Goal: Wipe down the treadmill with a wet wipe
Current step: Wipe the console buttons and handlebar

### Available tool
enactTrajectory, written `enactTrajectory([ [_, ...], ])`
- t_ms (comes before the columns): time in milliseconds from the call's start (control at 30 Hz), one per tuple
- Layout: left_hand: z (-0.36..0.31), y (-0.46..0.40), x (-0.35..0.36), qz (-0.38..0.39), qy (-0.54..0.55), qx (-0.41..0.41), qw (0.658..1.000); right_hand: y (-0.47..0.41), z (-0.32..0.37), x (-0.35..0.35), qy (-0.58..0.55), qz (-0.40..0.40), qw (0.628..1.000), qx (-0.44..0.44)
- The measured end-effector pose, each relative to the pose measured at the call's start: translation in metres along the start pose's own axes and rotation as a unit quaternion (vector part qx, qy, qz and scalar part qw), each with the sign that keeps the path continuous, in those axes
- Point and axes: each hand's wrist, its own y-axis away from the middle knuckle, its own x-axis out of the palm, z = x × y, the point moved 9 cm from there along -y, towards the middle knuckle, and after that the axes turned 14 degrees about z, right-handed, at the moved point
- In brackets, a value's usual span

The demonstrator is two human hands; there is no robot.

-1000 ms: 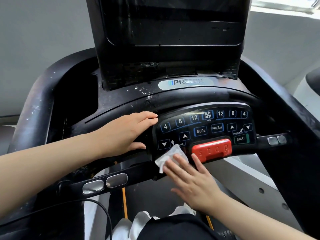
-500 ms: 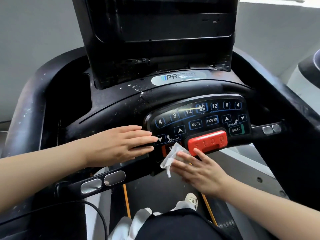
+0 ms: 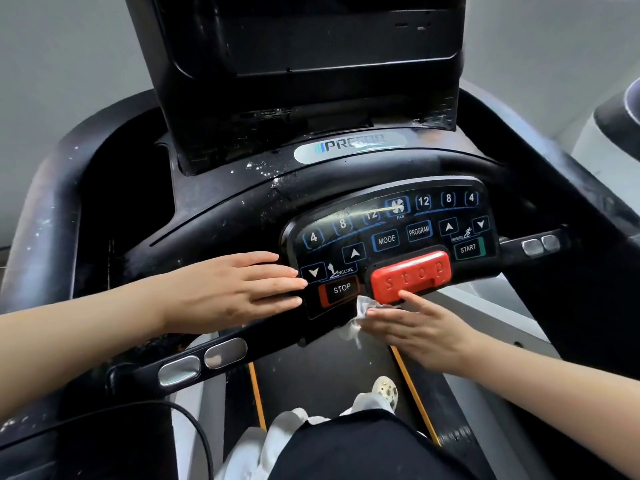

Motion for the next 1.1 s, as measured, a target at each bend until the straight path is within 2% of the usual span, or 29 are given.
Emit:
enactTrajectory([
  [100,0.0,0.0,-0.001,-0.009,0.001,0.008,1.0,-0.016,0.012,-0.016,-0.022,-0.017,1.0,0.012],
  [267,0.003,-0.004,-0.008,-0.022,-0.007,0.024,0.999,-0.055,0.009,-0.05,-0.116,-0.031,0.984,0.135],
  [433,0.013,-0.01,-0.022,-0.042,0.002,0.008,0.999,-0.031,-0.036,-0.037,-0.165,0.038,0.96,0.224],
  [600,0.017,-0.012,-0.026,-0.041,-0.004,-0.002,0.999,-0.039,-0.049,-0.048,-0.274,0.059,0.887,0.367],
  [633,0.018,-0.012,-0.026,-0.041,-0.003,-0.004,0.999,-0.046,-0.04,-0.052,-0.289,0.065,0.884,0.361],
  [767,0.021,-0.013,-0.027,-0.034,0.003,-0.003,0.999,-0.043,-0.032,-0.052,-0.26,0.075,0.92,0.283],
  [833,0.022,-0.012,-0.028,-0.032,0.006,-0.005,0.999,-0.021,-0.058,-0.04,-0.257,0.073,0.905,0.332],
  [900,0.022,-0.013,-0.027,-0.034,0.006,-0.007,0.999,-0.002,-0.079,-0.031,-0.29,0.075,0.866,0.4],
  [967,0.021,-0.014,-0.026,-0.036,0.008,-0.006,0.999,-0.002,-0.078,-0.037,-0.313,0.05,0.847,0.427],
  [1033,0.02,-0.016,-0.026,-0.039,0.013,-0.005,0.999,-0.017,-0.059,-0.047,-0.318,0.04,0.859,0.399],
  [1100,0.019,-0.018,-0.028,-0.045,0.014,-0.004,0.999,-0.026,-0.035,-0.049,-0.297,0.061,0.891,0.337],
])
